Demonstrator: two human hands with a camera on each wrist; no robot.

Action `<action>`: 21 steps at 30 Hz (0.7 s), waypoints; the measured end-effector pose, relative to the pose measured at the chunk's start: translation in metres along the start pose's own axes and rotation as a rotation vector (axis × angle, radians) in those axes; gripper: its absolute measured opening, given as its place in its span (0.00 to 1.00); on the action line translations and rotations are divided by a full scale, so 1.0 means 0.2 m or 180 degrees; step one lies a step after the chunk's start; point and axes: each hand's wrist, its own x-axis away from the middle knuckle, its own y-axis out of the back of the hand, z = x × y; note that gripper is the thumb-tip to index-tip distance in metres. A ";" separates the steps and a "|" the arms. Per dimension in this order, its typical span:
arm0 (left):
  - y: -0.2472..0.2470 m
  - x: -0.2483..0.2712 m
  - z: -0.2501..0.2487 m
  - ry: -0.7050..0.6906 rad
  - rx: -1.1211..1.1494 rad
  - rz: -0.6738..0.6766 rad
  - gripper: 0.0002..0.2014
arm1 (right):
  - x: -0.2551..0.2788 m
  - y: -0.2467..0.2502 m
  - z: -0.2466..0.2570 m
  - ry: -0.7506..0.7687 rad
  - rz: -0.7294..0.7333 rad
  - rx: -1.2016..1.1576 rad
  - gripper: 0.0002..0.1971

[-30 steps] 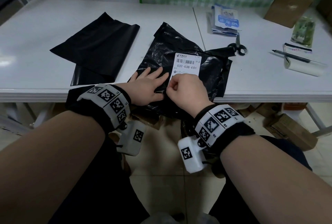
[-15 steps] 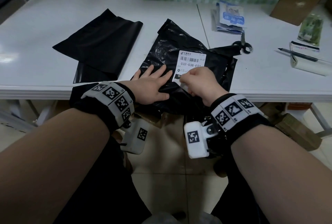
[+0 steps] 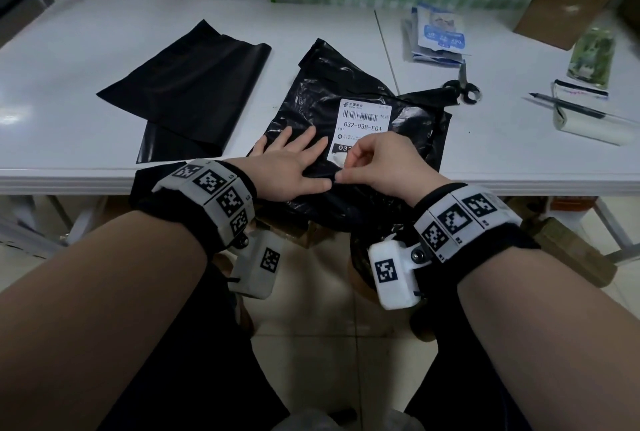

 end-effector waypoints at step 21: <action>0.08 0.01 -0.08 0.0774 0.0000 -0.0757 0.32 | -0.11 -0.12 0.19 -0.1075 -0.0286 -0.1200 0.11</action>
